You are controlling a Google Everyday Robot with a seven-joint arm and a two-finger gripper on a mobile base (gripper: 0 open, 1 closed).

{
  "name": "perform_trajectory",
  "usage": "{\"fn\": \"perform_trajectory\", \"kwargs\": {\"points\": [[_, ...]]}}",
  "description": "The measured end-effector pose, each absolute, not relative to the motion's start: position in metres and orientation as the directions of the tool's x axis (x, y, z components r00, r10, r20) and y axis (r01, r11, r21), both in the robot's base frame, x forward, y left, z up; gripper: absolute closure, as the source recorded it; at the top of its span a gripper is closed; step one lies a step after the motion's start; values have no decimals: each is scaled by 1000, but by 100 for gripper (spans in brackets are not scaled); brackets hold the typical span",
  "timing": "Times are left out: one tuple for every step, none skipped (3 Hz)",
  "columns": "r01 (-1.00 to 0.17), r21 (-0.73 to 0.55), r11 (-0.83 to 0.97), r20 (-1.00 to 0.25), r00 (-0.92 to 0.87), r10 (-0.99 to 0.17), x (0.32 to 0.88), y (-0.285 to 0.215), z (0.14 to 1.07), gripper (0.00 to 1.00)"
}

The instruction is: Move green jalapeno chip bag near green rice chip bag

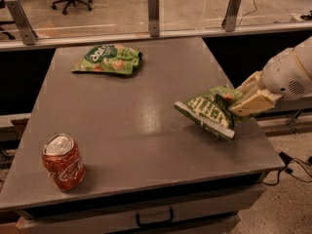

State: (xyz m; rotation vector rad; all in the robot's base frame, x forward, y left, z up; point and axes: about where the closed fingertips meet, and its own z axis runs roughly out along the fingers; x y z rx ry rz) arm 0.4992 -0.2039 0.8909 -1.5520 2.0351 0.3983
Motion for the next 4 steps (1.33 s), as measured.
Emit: {"fn": "perform_trajectory", "kwargs": {"points": [[-924, -224, 309, -593, -123, -796, 508, -216, 949, 100], [-924, -224, 309, -593, -123, -796, 508, -216, 949, 100], [-897, -261, 356, -616, -129, -777, 527, -214, 956, 100], [-831, -344, 438, -675, -105, -730, 583, -210, 972, 100]]}}
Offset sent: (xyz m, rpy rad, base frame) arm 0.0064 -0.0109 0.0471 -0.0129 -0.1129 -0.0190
